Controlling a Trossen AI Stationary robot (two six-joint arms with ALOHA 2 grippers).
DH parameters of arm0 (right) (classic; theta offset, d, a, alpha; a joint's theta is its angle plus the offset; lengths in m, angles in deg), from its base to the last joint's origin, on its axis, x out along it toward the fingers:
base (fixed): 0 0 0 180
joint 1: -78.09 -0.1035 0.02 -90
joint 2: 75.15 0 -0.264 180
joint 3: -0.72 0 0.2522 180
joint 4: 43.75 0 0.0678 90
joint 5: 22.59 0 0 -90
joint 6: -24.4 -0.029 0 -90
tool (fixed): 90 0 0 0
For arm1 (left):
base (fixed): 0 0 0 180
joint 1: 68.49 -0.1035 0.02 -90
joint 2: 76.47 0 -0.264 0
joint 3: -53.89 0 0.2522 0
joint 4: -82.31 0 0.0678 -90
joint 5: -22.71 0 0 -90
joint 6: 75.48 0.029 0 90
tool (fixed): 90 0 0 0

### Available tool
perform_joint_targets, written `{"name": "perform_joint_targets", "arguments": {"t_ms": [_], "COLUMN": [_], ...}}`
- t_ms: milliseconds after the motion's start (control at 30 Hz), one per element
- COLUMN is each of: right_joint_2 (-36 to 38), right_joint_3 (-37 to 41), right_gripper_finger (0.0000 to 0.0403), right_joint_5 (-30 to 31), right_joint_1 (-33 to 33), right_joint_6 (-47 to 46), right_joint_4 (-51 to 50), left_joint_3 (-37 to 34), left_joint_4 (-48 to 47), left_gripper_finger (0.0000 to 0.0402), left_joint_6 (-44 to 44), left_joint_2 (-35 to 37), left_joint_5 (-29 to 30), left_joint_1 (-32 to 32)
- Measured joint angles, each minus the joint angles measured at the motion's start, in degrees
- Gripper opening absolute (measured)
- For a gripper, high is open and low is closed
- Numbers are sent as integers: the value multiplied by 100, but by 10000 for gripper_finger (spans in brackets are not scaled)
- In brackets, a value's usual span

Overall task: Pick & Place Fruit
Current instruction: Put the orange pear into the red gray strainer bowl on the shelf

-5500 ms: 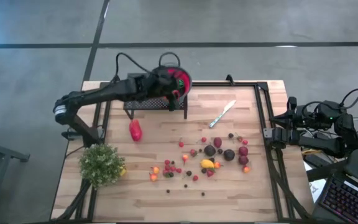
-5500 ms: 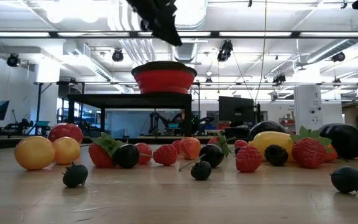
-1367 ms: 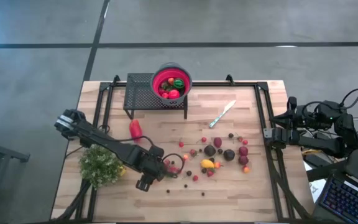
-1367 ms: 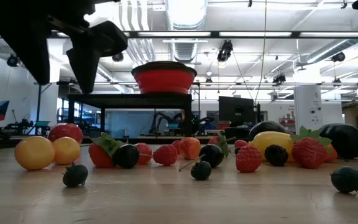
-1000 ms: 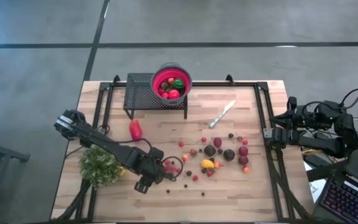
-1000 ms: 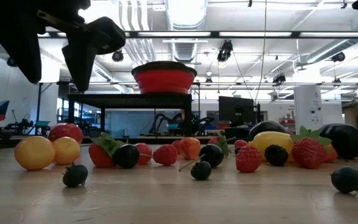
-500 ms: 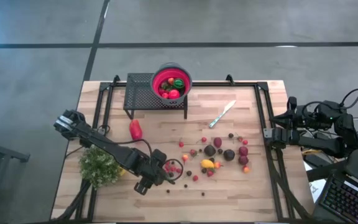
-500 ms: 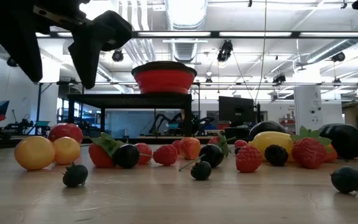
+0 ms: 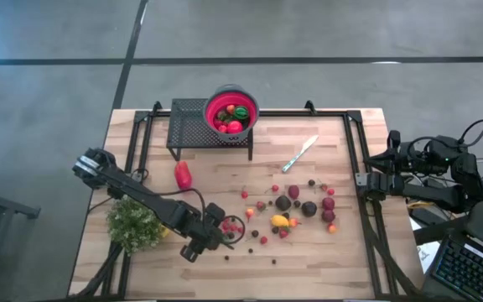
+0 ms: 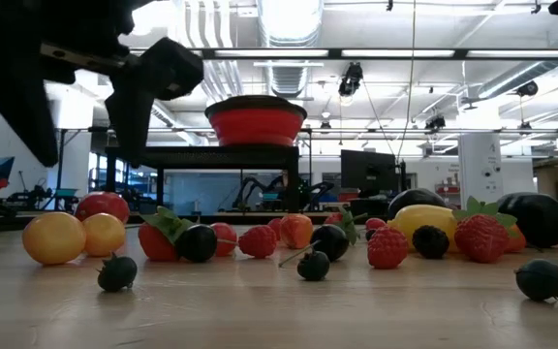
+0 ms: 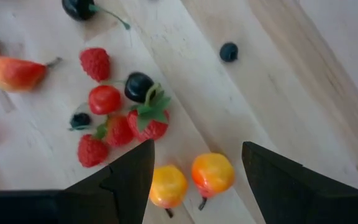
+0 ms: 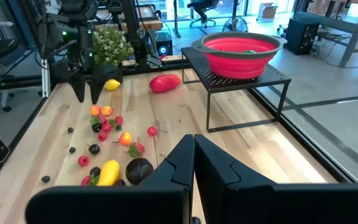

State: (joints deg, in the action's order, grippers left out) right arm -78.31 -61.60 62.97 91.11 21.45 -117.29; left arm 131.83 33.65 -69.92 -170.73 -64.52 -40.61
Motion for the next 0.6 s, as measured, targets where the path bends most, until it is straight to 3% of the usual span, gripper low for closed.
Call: {"name": "perform_joint_targets", "arguments": {"t_ms": [600], "right_joint_2": [0], "right_joint_3": [2], "right_gripper_finger": [8], "right_joint_5": [-1], "right_joint_1": [-2], "right_joint_6": [-1], "right_joint_4": [-1], "left_joint_3": [-630], "left_joint_4": [642], "left_gripper_finger": [248], "left_joint_6": [195], "left_joint_2": [0], "left_joint_5": [-219], "left_joint_1": [38]}}
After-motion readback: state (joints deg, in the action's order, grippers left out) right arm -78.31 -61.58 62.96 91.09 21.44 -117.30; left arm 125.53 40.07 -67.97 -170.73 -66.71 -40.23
